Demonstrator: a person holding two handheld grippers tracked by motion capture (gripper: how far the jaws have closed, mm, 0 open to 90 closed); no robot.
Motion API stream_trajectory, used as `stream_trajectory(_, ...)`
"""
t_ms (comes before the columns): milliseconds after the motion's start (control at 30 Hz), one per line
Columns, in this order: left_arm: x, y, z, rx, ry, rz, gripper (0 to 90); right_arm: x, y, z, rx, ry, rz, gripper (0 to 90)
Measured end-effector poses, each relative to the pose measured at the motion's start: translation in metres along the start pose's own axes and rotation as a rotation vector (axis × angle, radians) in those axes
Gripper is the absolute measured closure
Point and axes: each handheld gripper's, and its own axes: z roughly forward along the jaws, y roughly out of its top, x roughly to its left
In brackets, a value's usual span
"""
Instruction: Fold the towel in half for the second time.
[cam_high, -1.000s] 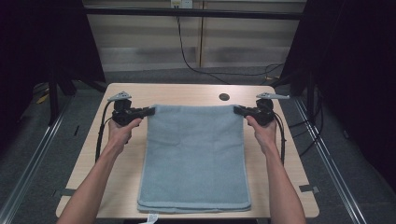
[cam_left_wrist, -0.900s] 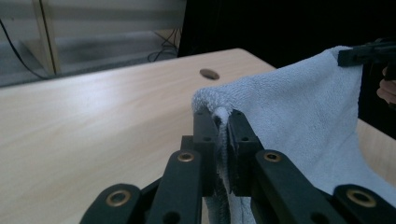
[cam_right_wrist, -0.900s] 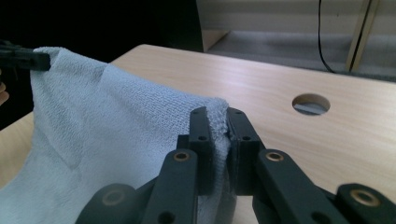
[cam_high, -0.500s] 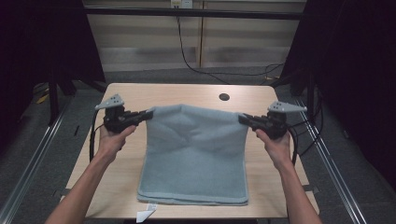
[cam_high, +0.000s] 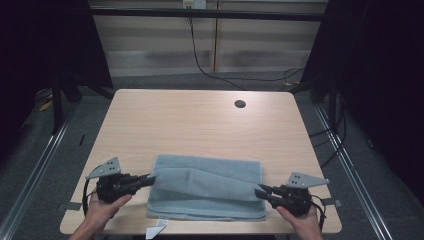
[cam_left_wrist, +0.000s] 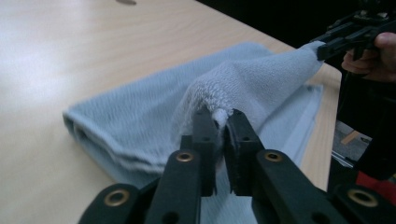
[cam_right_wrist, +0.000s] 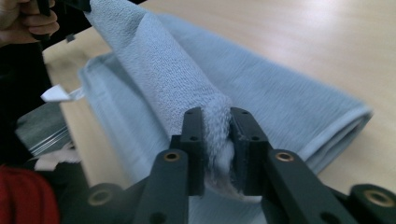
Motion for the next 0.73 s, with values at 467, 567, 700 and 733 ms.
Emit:
stream_trajectory(467,0.032,0.010,-0.002,0.023,0.129,-0.043,47.2,-0.011,-0.006,-0.028,-0.084,-0.119,0.070,52.9)
stream_trajectory(567,0.055,0.013,0.001,0.026,0.214,-0.080,42.7,-0.027,-0.001,-0.029,-0.111,-0.163,0.091,50.4)
stream_trajectory(700,0.062,0.005,-0.007,0.017,0.249,-0.117,36.7,-0.040,-0.007,-0.034,-0.131,-0.200,0.136,42.3)
stream_trajectory(733,0.062,0.002,-0.008,0.009,0.245,-0.126,34.0,-0.042,-0.010,-0.035,-0.126,-0.216,0.139,41.4)
